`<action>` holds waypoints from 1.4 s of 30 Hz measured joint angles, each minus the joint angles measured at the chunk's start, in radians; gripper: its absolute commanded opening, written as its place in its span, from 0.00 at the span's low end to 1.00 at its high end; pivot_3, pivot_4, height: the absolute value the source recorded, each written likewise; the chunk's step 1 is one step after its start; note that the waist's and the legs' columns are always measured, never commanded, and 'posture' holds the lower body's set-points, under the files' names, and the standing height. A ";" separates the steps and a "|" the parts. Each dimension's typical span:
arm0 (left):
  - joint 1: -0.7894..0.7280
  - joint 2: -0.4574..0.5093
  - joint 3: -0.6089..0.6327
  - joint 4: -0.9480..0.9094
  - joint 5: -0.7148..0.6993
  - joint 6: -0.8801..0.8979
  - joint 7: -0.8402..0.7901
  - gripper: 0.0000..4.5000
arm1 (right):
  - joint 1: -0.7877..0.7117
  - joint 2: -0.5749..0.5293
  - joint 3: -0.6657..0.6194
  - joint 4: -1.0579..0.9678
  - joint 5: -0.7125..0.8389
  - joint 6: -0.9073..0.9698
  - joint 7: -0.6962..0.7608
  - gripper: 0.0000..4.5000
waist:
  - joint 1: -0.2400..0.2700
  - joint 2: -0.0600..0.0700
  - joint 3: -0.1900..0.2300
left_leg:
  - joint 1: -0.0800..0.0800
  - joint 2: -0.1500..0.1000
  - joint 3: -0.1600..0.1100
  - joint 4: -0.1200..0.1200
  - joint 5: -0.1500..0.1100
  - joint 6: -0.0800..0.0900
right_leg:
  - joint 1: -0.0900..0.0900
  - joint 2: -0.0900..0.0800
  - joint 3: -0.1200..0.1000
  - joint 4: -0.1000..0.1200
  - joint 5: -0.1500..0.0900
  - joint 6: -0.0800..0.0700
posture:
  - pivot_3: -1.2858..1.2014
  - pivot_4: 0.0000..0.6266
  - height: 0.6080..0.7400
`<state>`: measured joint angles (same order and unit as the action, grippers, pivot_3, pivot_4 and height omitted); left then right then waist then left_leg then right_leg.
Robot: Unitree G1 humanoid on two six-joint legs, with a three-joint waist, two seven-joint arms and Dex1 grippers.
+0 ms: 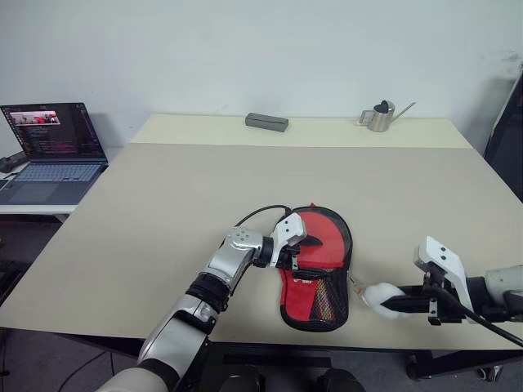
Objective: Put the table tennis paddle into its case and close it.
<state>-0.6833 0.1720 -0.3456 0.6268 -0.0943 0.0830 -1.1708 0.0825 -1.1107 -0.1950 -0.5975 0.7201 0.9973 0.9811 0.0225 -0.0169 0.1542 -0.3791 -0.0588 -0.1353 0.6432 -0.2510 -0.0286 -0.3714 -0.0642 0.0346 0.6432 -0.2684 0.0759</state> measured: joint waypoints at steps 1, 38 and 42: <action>0.000 -0.001 0.000 0.000 0.000 0.000 0.000 1.00 | 0.028 -0.009 -0.008 -0.011 -0.001 -0.011 0.005 0.05 | 0.000 0.000 0.000 | 0.000 0.000 0.000 0.000 0.000 0.000 | 0.000 0.000 0.000 0.000 0.000 0.000 | 0.52 0.24 1.00; -0.014 -0.010 -0.002 0.033 0.004 -0.015 0.002 1.00 | 0.193 -0.019 -0.018 -0.303 0.125 -0.046 -0.005 0.56 | 0.001 -0.002 -0.001 | 0.000 0.000 0.000 0.000 -0.001 0.000 | 0.000 -0.006 -0.001 -0.002 -0.001 0.000 | 0.52 0.24 1.00; -0.020 -0.015 -0.002 0.050 0.004 -0.025 0.002 1.00 | 0.198 -0.019 -0.035 -0.323 0.172 -0.046 -0.009 0.56 | 0.001 -0.002 -0.001 | 0.000 0.000 0.001 0.000 -0.001 -0.001 | 0.000 -0.007 -0.002 -0.002 -0.003 -0.004 | 0.52 0.24 1.00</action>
<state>-0.7035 0.1574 -0.3472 0.6766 -0.0901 0.0577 -1.1683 0.2807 -1.1299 -0.2300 -0.9203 0.8921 0.9513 0.9721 0.0236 -0.0194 0.1529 -0.3791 -0.0592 -0.1345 0.6432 -0.2521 -0.0293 -0.3711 -0.0708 0.0326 0.6407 -0.2718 0.0722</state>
